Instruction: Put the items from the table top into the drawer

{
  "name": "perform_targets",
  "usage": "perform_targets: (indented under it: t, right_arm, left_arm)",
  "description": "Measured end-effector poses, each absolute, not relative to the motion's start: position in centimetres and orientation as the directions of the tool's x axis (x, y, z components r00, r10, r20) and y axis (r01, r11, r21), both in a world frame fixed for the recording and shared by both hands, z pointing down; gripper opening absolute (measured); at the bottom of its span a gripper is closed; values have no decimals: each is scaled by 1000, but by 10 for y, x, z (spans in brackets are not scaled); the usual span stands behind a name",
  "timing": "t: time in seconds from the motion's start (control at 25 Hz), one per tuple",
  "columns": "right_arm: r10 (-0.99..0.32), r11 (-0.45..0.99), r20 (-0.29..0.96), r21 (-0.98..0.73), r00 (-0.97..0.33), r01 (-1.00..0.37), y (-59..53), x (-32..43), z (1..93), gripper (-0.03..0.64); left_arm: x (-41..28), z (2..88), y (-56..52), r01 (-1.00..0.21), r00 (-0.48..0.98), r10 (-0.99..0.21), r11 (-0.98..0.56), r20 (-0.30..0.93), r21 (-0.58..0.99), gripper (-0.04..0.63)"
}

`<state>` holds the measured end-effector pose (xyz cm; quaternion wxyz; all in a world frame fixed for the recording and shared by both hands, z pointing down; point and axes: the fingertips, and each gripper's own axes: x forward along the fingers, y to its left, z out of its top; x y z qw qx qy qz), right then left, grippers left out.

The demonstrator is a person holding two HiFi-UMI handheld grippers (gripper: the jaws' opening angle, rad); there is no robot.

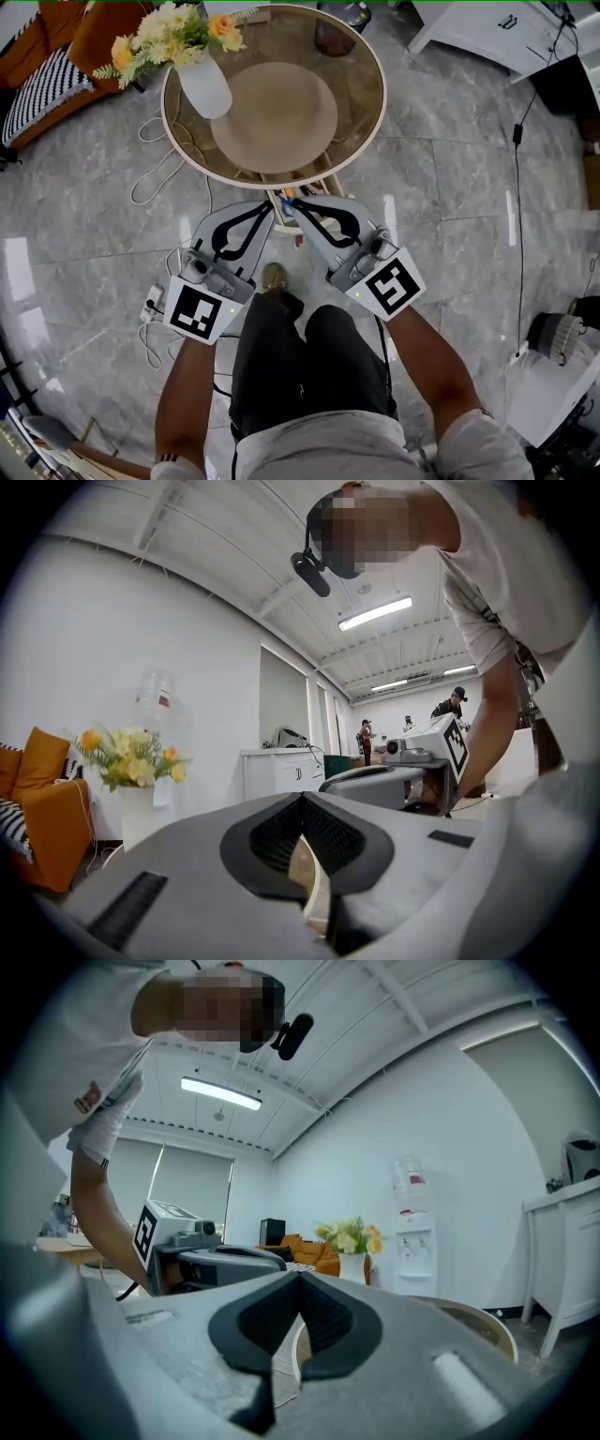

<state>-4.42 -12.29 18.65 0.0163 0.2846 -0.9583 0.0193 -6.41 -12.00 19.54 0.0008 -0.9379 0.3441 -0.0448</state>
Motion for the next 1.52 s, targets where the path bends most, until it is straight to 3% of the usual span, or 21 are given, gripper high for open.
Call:
perform_targets:
  t: [0.36,0.76,1.52]
  right_arm:
    - [-541,841,-7,7,-841,-541,-130,-47,45,0]
    - [-595,804,-55,-20,-802,-595,-143,-47,-63,0]
    - [-563,823,-111,12,-819,-568,-122,17,-132,0]
  left_arm:
    - [-64,54,-138,-634,772,-635,-772,13,-41,-2]
    - [-65,-46,-143,-580,814,-580,-814,-22,4,-2]
    - [-6,-145,-124,-600,789,-602,-798,-119,61,-2]
